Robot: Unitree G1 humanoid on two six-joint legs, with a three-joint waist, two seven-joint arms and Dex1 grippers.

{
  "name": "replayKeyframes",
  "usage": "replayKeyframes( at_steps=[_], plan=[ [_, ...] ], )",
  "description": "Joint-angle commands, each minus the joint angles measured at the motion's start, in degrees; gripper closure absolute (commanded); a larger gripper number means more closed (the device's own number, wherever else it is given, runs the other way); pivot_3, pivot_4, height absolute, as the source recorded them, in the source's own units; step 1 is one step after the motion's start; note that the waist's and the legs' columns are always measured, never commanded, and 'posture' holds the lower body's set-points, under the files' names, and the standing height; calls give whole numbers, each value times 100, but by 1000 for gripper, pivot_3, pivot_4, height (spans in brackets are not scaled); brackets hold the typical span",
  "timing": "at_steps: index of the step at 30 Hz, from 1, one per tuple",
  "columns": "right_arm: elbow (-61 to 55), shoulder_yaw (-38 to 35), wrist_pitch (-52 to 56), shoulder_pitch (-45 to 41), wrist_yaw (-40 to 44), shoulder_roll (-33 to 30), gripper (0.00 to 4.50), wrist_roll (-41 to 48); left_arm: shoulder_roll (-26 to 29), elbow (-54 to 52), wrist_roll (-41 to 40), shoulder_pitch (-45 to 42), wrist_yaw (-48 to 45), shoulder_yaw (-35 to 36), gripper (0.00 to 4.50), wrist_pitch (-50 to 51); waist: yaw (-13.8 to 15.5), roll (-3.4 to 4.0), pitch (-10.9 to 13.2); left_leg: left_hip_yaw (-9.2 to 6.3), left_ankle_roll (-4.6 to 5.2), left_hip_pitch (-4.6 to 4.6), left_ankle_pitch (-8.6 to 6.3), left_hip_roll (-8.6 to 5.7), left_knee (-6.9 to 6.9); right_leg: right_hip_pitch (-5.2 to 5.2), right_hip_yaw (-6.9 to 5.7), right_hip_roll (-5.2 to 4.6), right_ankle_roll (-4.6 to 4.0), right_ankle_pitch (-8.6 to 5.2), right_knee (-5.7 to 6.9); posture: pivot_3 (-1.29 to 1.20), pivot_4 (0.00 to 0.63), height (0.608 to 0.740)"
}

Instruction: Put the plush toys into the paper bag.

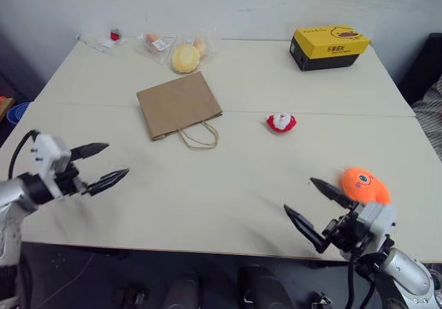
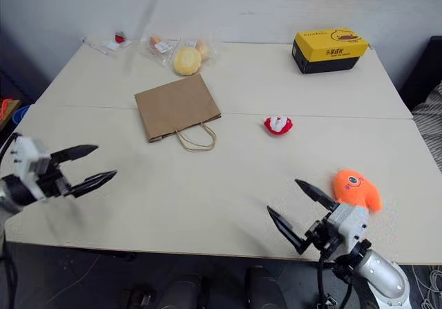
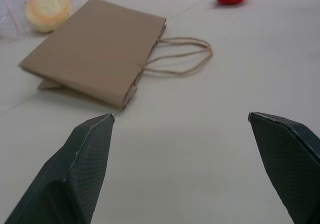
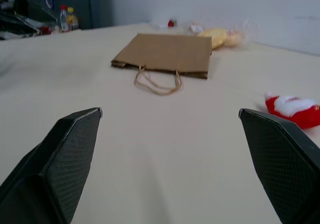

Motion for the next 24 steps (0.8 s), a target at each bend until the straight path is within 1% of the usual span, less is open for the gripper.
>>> replayKeyframes(
  at_steps=[1,3,5,7,11,13,15,18,24],
  plan=[
    [-430,-12,81,-289,-434,146,10,132,-164,511,571,-1265,-74,-1063,0,-79,13,-1,0,1,-10,-1,5,0,1,-3,1,1,0,0,4,0,150,740],
    [-514,20,139,-432,-600,192,10,109,-499,1070,942,-2167,-66,-1633,0,-269,87,0,1,-10,-35,-11,21,-7,21,-3,-10,2,1,1,13,0,150,740],
    [-549,50,184,-481,-682,204,10,96,-719,1470,1167,-2625,-74,-1891,0,-470,94,-1,0,-7,-34,-23,20,-10,48,-9,-6,5,8,4,24,0,150,740],
    [-561,95,222,-514,-676,151,10,62,-903,1907,1532,-3025,-128,-2262,0,-781,39,-2,0,-1,-33,-25,19,-8,52,-9,2,13,10,5,30,0,150,740],
    [-453,142,216,-669,-706,131,10,-96,-1359,3423,2620,-3972,-11,-3123,0,-2011,7,-4,1,9,-31,-32,16,1,54,-19,19,38,15,7,37,0,150,740],
    [-456,169,207,-723,-771,163,10,-167,-1469,4139,3035,-4335,113,-3374,0,-2612,3,-8,3,9,-30,-33,16,1,61,-19,18,40,17,8,35,0,150,740],
    [-476,197,206,-744,-848,208,10,-226,-1549,4696,3251,-4627,242,-3464,0,-2998,-6,-10,4,12,-28,-33,15,4,61,-21,24,43,17,8,35,0,150,740],
    [-519,278,212,-709,-963,270,10,-326,-1649,5342,3359,-4974,347,-3418,0,-3356,8,-11,5,14,-28,-37,14,8,61,-28,26,47,17,8,46,0,150,740],
    [-683,450,197,-576,-1124,356,10,-523,-1718,6313,3727,-5361,681,-3443,0,-3943,16,-12,5,17,-29,-52,15,7,68,-47,28,43,17,8,57,0,150,740]
  ],
)
